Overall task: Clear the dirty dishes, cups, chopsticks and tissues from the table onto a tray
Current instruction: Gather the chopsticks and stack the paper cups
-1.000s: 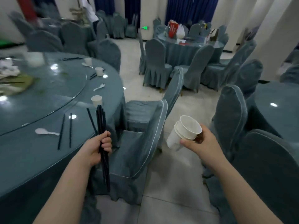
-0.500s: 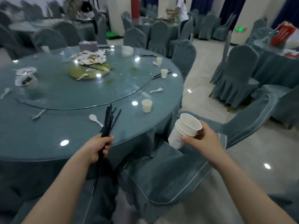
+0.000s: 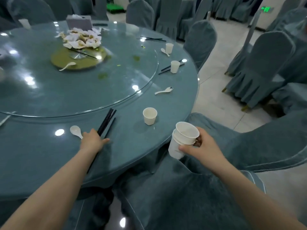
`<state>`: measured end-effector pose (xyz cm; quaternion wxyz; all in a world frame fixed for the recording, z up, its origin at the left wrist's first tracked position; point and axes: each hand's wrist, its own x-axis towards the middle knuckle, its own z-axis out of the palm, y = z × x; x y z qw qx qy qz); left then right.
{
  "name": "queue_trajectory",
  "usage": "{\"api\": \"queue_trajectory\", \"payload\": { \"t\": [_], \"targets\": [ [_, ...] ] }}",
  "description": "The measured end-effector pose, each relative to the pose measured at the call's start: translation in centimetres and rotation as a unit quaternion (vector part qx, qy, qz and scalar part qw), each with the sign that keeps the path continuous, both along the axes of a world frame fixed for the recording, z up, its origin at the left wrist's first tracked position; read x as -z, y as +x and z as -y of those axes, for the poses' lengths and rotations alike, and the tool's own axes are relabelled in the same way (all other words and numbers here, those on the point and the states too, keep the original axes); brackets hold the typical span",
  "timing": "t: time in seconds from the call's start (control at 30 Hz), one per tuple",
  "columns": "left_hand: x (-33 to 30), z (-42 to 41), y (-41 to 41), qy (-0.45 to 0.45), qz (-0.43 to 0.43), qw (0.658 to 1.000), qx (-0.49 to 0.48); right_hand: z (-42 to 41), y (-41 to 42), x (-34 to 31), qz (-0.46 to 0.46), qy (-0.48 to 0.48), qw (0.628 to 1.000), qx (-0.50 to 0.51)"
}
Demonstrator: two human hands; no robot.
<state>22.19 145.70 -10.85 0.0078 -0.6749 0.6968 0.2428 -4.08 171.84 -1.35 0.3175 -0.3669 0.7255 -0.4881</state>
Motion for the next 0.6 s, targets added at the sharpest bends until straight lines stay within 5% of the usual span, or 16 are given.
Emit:
{"api": "queue_trajectory", "payload": {
  "t": [0.43, 0.6],
  "targets": [
    [3.9, 2.3, -1.4, 0.036, 0.102, 0.993, 0.051, 14.2, -3.0, 4.8, 0.026, -0.105, 0.994, 0.011],
    [3.3, 1.7, -2.6, 0.036, 0.128, 0.99, 0.037, 19.3, -3.8, 7.9, -0.011, -0.037, 0.999, -0.032]
  ]
}}
